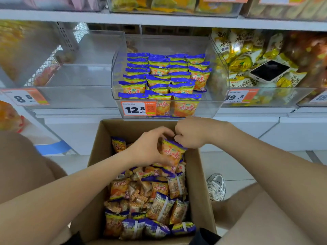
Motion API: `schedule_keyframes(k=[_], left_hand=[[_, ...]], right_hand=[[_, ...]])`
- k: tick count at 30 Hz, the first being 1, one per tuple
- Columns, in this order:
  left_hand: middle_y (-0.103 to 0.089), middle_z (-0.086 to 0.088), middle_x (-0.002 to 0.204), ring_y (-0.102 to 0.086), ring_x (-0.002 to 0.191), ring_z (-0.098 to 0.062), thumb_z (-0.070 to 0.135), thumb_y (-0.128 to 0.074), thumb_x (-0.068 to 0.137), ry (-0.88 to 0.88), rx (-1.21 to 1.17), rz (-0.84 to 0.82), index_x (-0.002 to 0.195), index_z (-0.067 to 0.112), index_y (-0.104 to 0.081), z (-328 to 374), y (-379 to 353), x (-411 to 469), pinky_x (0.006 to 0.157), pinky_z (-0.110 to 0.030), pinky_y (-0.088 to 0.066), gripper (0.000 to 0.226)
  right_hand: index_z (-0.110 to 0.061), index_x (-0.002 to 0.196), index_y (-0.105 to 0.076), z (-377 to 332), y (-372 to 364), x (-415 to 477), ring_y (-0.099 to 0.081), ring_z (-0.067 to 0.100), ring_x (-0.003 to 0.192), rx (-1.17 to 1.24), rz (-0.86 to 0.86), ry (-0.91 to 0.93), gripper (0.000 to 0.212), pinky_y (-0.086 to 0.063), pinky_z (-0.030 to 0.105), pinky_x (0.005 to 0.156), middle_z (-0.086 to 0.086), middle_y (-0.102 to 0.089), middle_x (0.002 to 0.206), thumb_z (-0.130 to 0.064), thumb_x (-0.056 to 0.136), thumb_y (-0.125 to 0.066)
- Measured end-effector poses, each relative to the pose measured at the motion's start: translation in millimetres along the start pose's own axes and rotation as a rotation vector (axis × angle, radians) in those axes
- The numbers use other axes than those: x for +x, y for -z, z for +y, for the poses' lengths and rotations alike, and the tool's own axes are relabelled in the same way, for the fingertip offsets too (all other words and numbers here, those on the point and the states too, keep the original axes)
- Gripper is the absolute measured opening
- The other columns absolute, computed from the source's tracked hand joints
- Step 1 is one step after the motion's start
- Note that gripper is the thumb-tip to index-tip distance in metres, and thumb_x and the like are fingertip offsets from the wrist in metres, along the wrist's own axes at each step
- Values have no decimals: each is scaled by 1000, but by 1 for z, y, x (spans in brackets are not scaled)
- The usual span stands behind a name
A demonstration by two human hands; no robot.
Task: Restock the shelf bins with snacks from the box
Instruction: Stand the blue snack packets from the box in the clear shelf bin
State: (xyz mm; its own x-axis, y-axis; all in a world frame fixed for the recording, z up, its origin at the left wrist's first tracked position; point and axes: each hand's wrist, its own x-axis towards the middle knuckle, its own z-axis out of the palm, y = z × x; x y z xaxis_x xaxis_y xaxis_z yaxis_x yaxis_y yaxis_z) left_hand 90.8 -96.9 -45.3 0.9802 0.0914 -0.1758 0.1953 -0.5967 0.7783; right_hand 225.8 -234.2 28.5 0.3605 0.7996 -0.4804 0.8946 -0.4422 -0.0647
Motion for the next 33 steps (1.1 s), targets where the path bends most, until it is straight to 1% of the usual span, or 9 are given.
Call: schedule_keyframes(k=[3,9,13,15,17,22,26,30,33], left_hand=[[-63,16,127,-69,109,-6,36,-102,60,-95,-203,193,138,44,-45,28,11,-6,89,-39,-62,97],[-59,12,125,-71,105,-8,34,-102,62,-176,-258,420,138,35,-41,61,44,2,83,-34,-63,98],[-54,12,127,-59,110,-3,51,-70,94,-246,122,603,146,26,-39,65,63,11,86,-23,-54,65],[-51,7,136,-51,123,-7,45,-54,103,-271,332,617,147,22,-43,62,71,18,100,-32,-48,51],[-50,5,143,-47,131,-15,38,-49,106,-294,553,568,149,23,-45,58,77,26,108,-40,-44,46],[-31,6,167,-24,156,-22,51,-34,109,-213,762,391,160,34,-32,47,87,51,123,-51,-24,55],[-35,5,167,-25,156,-26,64,-9,105,-81,833,366,161,35,-29,35,82,59,125,-54,-19,66],[-45,2,161,-34,152,-27,63,-6,104,-76,877,378,155,31,-40,32,77,57,124,-54,-21,69],[-46,3,160,-35,151,-25,64,-7,105,-78,859,360,156,30,-39,32,79,57,123,-53,-23,69]], right_hand=[[-7,74,-60,10,20,-11,-48,24,63,237,96,19,35,-42,43,62,7,-52,67,-31,98,-54],[-22,99,-77,16,50,-32,-69,17,87,570,383,131,19,-56,48,83,-1,-75,92,-40,93,-76],[-9,91,-73,48,74,-43,-58,10,72,765,662,20,35,-45,38,71,9,-64,78,-43,95,-73],[-12,82,-67,68,79,-41,-52,8,64,781,924,-111,30,-40,28,65,9,-60,70,-39,94,-71],[-18,83,-63,83,80,-31,-54,11,67,547,1125,-231,21,-33,22,60,-5,-57,68,-34,93,-71],[-10,131,-57,97,85,5,-63,38,108,94,859,-365,41,-52,41,82,16,-66,115,-22,95,-73],[-8,129,-55,92,97,27,-64,42,108,-88,657,-462,35,-47,41,72,19,-61,121,-10,96,-68],[-16,130,-60,98,94,50,-61,35,121,-297,472,-424,37,-47,44,99,12,-65,125,-23,95,-71],[-17,121,-65,105,92,61,-56,34,125,-411,509,-433,32,-43,44,104,12,-68,122,-27,92,-76]])
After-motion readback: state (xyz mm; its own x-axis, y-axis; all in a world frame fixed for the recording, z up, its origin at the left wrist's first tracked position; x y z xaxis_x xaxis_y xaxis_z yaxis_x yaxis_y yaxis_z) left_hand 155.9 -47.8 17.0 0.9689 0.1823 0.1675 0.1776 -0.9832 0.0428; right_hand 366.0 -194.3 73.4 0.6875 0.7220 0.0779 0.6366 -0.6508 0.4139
